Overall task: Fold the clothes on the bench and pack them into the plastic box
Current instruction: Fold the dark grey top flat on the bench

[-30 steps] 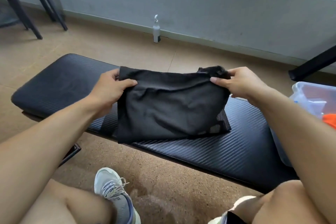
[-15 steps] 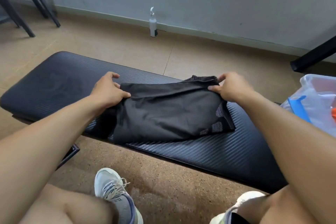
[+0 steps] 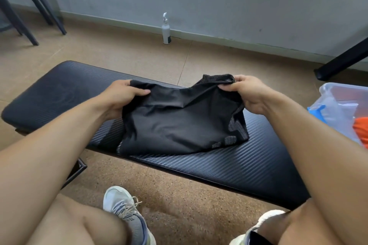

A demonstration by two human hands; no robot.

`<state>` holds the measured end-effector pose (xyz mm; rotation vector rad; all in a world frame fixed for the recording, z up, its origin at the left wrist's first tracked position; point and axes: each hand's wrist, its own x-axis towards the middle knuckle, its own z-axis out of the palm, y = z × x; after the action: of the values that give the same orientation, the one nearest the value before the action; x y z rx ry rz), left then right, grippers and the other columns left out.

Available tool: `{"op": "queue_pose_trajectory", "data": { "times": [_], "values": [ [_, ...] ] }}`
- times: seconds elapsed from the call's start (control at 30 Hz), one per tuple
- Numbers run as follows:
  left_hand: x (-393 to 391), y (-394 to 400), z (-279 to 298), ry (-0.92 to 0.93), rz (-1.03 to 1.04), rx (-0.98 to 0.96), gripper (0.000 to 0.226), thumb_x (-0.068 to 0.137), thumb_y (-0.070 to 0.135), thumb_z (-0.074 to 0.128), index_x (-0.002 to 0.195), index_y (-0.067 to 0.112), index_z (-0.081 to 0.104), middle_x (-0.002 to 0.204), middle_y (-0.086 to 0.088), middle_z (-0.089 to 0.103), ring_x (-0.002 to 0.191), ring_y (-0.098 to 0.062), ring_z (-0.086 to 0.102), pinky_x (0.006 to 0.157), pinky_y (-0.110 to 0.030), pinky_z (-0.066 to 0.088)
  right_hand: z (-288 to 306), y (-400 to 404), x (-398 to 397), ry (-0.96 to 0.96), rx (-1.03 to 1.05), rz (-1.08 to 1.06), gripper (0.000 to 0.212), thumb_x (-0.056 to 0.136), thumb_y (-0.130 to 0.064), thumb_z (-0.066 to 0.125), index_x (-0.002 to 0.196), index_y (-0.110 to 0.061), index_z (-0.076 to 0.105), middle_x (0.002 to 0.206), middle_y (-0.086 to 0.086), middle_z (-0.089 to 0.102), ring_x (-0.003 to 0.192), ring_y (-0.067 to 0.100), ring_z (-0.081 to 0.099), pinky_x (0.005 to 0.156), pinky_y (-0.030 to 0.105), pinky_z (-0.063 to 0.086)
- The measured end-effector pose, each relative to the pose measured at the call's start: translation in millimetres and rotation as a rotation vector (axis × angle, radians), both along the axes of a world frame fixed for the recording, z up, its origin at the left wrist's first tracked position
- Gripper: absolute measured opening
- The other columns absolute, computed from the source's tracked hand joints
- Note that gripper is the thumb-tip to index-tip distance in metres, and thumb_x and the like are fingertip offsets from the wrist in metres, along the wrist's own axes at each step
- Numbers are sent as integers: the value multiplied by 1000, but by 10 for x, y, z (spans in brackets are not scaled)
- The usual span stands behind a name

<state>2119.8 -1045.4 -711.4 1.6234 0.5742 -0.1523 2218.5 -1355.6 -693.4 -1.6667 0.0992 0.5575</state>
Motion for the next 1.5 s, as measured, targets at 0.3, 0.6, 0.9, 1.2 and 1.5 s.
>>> {"op": "queue_pose_trajectory", "data": {
  "times": [0.3,0.6,0.9,1.2,1.5],
  "values": [
    [-47,120,583,-544,29,-151,62,83,21,74,129,-15,52,126,-22,63,114,-24,64,106,-36,50,700,-211,-87,-500,302,-88,44,84,16,66,108,-21,69,95,-1,73,93,13,68,88,22,54],
    [-260,166,609,-366,-245,-134,47,55,42,94,81,17,64,82,-3,71,75,-11,69,67,-21,58,895,-629,-410,-182,-297,507,18,79,-20,77,92,-7,77,88,8,76,80,13,70,72,22,56],
    [143,-73,31,-155,-88,226,40,64,41,91,86,25,63,99,-9,77,94,-25,72,84,-41,59,233,-440,-237,-46,-891,473,14,94,-13,70,107,-9,67,95,10,67,80,25,68,51,30,60],
    [471,-286,-127,-203,85,728,30,88,19,70,116,22,62,127,-4,64,117,-24,60,98,-37,48,-27,-207,-145,-390,-1363,287,47,91,-12,53,137,-19,53,140,9,54,128,33,50,103,42,43],
    [8,-930,-581,-343,-684,1149,58,102,55,29,157,34,24,168,6,10,155,-13,-2,125,-41,-1,-646,108,-561,-750,-1107,613,63,104,-56,20,161,-31,11,169,-8,6,156,17,-3,126,41,-1]
  ]
}}
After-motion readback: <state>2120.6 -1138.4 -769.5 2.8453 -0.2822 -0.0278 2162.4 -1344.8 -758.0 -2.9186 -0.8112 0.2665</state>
